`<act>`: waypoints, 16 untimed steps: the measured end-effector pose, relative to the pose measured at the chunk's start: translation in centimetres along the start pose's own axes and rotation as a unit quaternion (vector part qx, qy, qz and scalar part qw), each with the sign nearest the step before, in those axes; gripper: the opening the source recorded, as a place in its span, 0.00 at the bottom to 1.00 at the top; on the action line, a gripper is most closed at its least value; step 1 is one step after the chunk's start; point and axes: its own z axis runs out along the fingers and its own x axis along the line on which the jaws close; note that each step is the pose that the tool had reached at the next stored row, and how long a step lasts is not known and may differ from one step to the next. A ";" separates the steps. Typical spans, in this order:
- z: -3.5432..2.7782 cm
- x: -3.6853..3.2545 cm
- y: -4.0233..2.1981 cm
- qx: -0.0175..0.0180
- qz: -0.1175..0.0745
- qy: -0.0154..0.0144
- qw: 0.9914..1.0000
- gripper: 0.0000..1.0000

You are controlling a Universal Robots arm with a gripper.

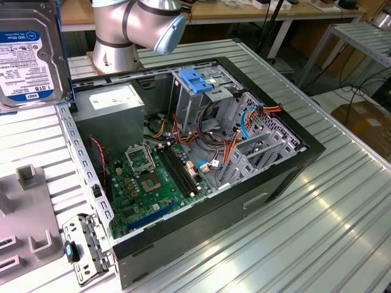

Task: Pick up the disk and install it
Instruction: 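Pick up the disk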

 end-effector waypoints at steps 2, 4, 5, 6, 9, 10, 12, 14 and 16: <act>0.00 -0.01 -0.36 0.000 0.000 0.000 1.000 0.37; 0.00 -0.01 -0.73 0.000 0.000 0.000 1.000 0.37; 0.00 -0.02 -0.93 0.000 0.000 0.000 1.000 0.37; 0.00 -0.02 -1.22 0.000 0.000 0.000 1.000 0.37; 0.01 -0.03 -1.81 0.000 0.000 0.001 1.000 0.37; 0.01 -0.04 -1.99 0.000 0.000 0.001 1.000 0.37; 0.01 -0.04 -2.36 0.000 0.000 0.001 1.000 0.37; 0.01 -0.04 -2.80 0.000 0.000 0.001 1.000 0.37; 0.01 -0.05 -3.29 0.000 0.000 0.001 1.000 0.37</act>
